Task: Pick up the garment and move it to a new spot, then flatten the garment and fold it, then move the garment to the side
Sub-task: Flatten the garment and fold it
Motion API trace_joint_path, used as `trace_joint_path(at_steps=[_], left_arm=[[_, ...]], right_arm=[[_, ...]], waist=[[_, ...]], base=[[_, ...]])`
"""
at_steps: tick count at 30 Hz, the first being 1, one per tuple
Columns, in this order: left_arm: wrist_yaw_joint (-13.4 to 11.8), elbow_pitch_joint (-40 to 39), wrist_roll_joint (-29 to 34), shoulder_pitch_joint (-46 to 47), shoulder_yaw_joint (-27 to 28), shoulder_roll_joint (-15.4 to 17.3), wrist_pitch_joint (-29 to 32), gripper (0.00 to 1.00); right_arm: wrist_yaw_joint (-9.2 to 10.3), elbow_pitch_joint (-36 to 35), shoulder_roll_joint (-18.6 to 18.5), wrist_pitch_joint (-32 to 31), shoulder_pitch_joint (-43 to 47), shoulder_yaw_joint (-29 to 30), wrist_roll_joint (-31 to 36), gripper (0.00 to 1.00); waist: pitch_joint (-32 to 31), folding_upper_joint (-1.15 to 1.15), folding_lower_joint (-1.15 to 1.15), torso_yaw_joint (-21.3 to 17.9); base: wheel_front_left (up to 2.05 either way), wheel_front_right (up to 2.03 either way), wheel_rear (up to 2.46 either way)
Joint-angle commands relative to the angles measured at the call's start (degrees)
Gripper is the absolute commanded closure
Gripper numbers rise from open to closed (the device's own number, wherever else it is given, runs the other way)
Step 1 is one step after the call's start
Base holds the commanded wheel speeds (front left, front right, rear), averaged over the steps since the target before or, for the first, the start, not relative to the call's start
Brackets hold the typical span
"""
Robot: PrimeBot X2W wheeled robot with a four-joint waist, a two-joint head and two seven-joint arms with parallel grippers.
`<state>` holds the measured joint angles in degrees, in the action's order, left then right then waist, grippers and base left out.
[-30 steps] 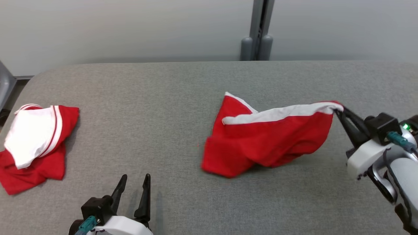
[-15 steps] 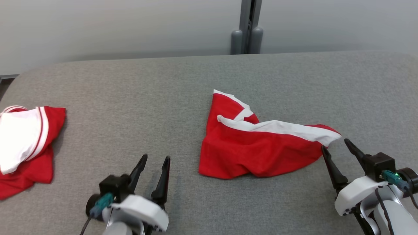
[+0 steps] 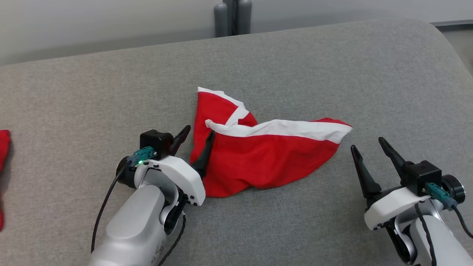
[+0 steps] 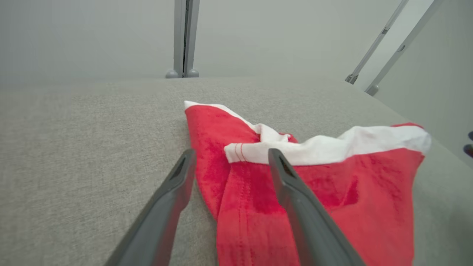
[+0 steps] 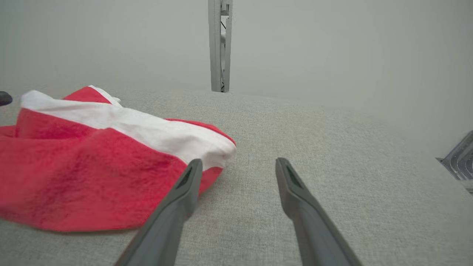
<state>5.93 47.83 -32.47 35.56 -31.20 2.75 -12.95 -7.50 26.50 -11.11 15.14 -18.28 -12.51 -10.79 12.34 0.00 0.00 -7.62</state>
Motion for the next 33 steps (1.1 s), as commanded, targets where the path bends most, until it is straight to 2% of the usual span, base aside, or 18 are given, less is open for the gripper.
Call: trace_joint_path(at_steps=[1,9,15,16,17,18,19,20,24,26,33], left_arm=[[-0.05,1.56,-1.51,1.55,-1.92,0.27,-0.01,0.00],[-1.71,7.64,-3.17,4.40,-8.16,0.28,-0.63,0.00],[-3.04,10.06,-4.20,5.60,-10.00,0.29,-1.89,0.00],[-2.92,10.26,-4.31,5.62,-10.27,0.29,-1.95,0.09],[-2.76,10.40,-4.51,5.61,-10.56,0.29,-2.09,0.44],[-2.63,10.56,-4.58,5.51,-10.95,0.29,-2.12,0.66],[-2.52,10.68,-4.74,5.30,-11.31,0.29,-2.16,0.92],[-2.40,10.72,-5.02,5.10,-11.61,0.29,-2.23,1.00],[-2.13,8.73,-4.75,5.04,-12.59,0.29,-2.28,1.00],[-2.76,6.28,-4.56,4.44,-11.19,0.27,-2.30,1.00],[-5.42,-3.58,2.33,-1.88,-4.40,1.37,-2.31,1.00]], right_arm=[[0.01,0.06,0.18,0.02,-0.65,0.29,0.13,0.00],[0.01,0.50,0.70,0.02,-0.66,1.28,0.65,0.00],[0.01,0.43,1.46,0.02,-1.18,2.02,1.26,0.00],[0.01,0.51,1.66,0.01,-1.09,1.84,1.23,0.00],[0.01,0.65,1.77,0.02,-1.10,1.63,1.16,0.00],[0.01,0.79,1.87,0.02,-1.12,1.43,1.10,0.00],[0.01,0.89,1.92,0.02,-1.09,1.30,1.03,0.00],[0.01,0.98,1.94,0.02,-1.01,1.21,0.93,0.00],[0.01,1.07,1.93,0.02,-0.66,1.36,0.76,0.00],[0.01,1.13,1.81,0.02,-0.12,1.65,0.59,0.00],[0.01,1.52,1.67,0.02,2.60,4.05,-0.41,0.00]], waist=[[1.77,0.00,0.00,-2.00],[3.11,0.00,0.00,-2.66],[3.68,0.00,0.00,-2.46],[3.70,0.00,0.00,-2.38],[3.70,0.00,0.00,-2.28],[3.66,0.00,0.00,-2.18],[3.59,0.00,0.00,-2.06],[3.49,0.00,0.00,-1.95],[3.18,0.00,0.00,-1.23],[2.71,0.00,0.00,-0.65],[-1.58,0.00,0.00,3.32]], base=[[0.00,0.00,0.00],[0.00,0.00,0.00],[0.00,0.00,0.00],[0.00,0.00,0.00],[0.00,0.00,0.00],[0.00,0.00,0.00],[0.00,0.00,0.00],[0.00,0.00,0.00],[0.00,0.00,0.00],[0.00,0.00,0.00],[0.00,0.00,0.00]])
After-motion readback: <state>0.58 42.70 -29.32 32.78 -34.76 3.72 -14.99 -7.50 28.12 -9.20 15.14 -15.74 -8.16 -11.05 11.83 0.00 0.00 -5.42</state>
